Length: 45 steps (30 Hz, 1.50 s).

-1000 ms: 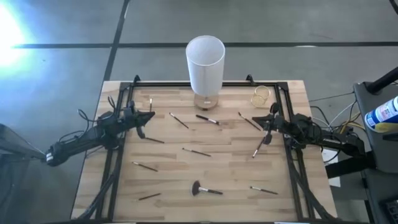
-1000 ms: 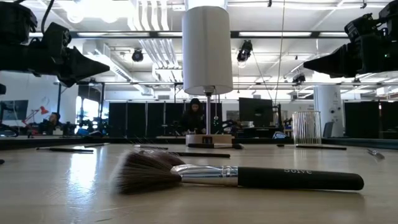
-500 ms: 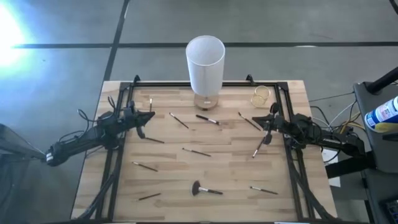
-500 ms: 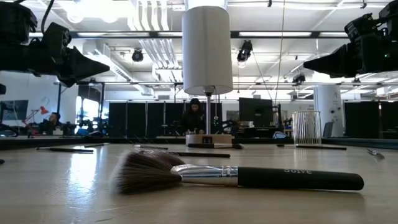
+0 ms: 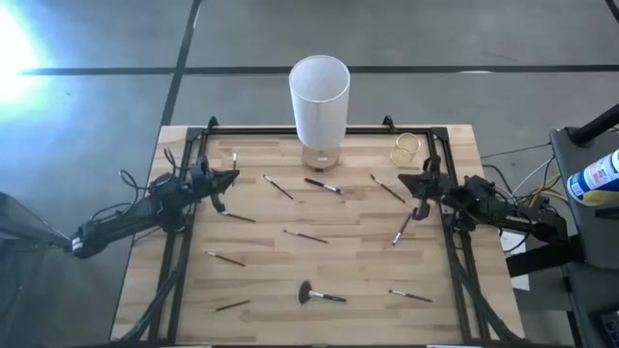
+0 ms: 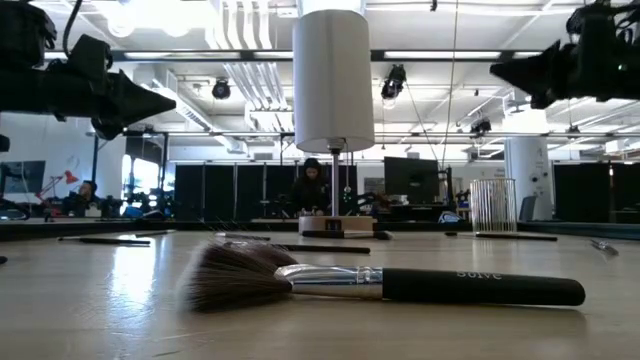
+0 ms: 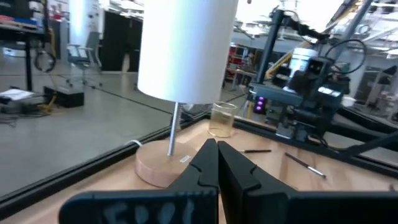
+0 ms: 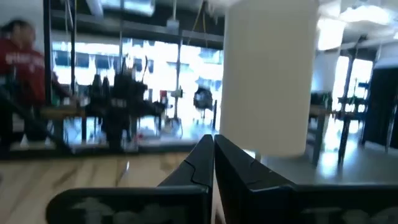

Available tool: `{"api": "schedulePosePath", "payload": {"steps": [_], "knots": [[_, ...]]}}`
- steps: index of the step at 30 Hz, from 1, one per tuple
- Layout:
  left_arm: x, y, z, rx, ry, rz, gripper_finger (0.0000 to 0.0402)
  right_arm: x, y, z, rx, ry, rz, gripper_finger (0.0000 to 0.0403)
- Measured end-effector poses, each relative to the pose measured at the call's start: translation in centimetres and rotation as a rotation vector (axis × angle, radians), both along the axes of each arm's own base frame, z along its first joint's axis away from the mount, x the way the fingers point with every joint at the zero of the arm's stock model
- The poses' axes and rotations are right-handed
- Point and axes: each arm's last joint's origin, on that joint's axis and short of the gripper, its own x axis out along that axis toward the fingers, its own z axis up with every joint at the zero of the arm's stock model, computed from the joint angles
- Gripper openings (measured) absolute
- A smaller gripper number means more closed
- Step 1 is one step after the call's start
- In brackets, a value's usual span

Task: Pick & Place Makeup Brushes
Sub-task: Put the brow brush into the makeup brush holder

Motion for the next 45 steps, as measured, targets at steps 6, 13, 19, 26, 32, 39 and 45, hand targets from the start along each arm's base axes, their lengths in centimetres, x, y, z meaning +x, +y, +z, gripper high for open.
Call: {"api": "schedulePosePath", "payload": {"steps": [6,13,19,26,32,39,45], "knots": [[0.3,0.1,-0.5,-0.062,0.039,0.002,0.0000,0.0,-0.2,0.3,0.024,-0.009,-0.046,0.0008],[0.7,0.2,-0.6,-0.057,0.053,-0.017,0.0000,1.3,-0.6,1.5,0.125,0.106,-0.067,0.0008],[0.9,0.1,-0.7,-0.037,0.070,-0.078,0.0000,3.5,-1.1,1.7,0.303,0.304,-0.096,0.0008],[1.1,0.2,0.0,0.017,0.017,-0.077,0.0000,5.9,-1.9,1.8,0.465,0.530,-0.233,0.0009],[1.2,0.2,0.3,0.031,-0.011,-0.098,0.0000,7.9,-2.6,2.4,0.553,0.650,-0.339,0.0017],[1.4,0.2,0.1,0.018,0.009,-0.113,0.0000,10.5,-4.1,2.5,0.698,0.766,-0.458,0.0074],[1.5,0.2,0.1,0.054,0.020,-0.112,0.0000,12.8,-6.1,1.6,0.812,0.888,-0.451,0.0122]]}}
